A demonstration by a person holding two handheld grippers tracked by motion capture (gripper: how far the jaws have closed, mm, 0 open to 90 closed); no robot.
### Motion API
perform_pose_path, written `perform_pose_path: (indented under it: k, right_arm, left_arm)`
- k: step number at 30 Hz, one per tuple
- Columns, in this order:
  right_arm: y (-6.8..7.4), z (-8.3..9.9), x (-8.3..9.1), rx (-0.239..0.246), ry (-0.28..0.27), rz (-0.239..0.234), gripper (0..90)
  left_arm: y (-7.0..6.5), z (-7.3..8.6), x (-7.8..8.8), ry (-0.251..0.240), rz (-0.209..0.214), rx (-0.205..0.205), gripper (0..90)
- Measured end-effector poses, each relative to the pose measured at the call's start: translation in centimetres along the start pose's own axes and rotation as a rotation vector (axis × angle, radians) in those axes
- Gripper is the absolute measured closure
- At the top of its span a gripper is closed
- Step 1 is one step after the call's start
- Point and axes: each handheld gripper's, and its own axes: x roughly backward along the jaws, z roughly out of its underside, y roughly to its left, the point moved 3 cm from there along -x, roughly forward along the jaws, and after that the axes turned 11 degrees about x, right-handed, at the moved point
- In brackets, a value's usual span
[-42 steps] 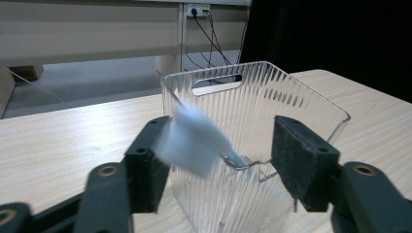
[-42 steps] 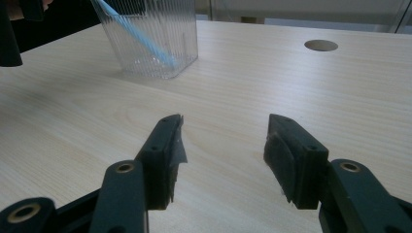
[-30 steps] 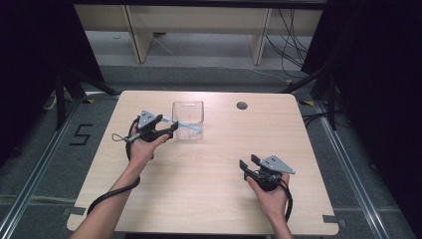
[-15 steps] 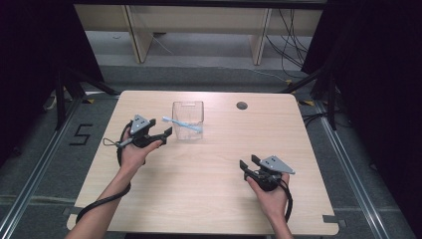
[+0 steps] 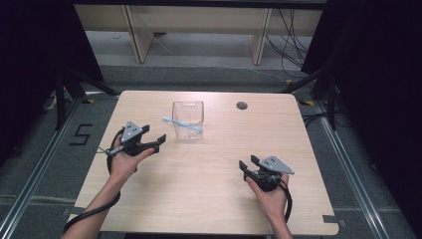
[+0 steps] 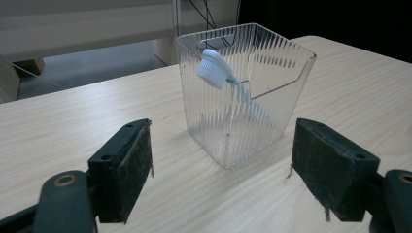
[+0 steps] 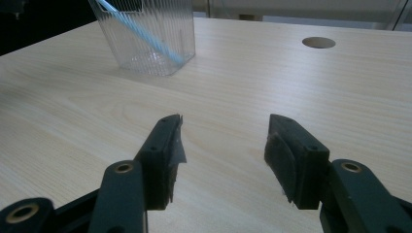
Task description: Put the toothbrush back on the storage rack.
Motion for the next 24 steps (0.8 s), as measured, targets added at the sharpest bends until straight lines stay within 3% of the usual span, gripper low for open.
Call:
perform_pose_path:
  k: [10, 12, 14, 17, 18, 19, 23, 24]
  right_arm:
    - [-0.1, -0.1, -0.1, 0.019, -0.006, 0.007, 47.5]
    - [0.2, 0.0, -0.1, -0.011, 0.01, -0.005, 47.4]
    - [0.3, 0.0, -0.1, -0.018, 0.017, -0.009, 47.4]
    - [0.1, 0.1, -0.2, 0.021, 0.007, 0.004, 47.4]
    - [0.2, 0.1, -0.2, 0.0, 0.01, -0.007, 47.4]
    - [0.1, 0.1, -0.2, 0.023, 0.011, 0.004, 47.3]
    - [0.0, 0.2, -0.3, 0.025, 0.023, 0.007, 47.3]
    - [0.0, 0.3, -0.4, 0.03, 0.029, 0.013, 47.3]
  left_arm:
    - [1.0, 1.6, 2.7, 0.003, -0.001, -0.009, 22.3]
    - [1.1, 2.3, 3.3, 0.006, 0.0, -0.009, 22.3]
    - [1.3, 2.9, 3.9, 0.002, 0.0, 0.002, 22.2]
    - [1.7, 3.8, 4.7, -0.003, 0.004, 0.02, 21.8]
    - [1.9, 4.2, 5.2, -0.002, -0.003, 0.025, 21.8]
    - [2.0, 4.5, 5.4, -0.012, 0.001, 0.032, 21.7]
    - [2.5, 5.8, 6.8, -0.018, -0.014, 0.043, 21.8]
    - [2.6, 6.2, 7.3, -0.025, -0.022, 0.066, 21.9]
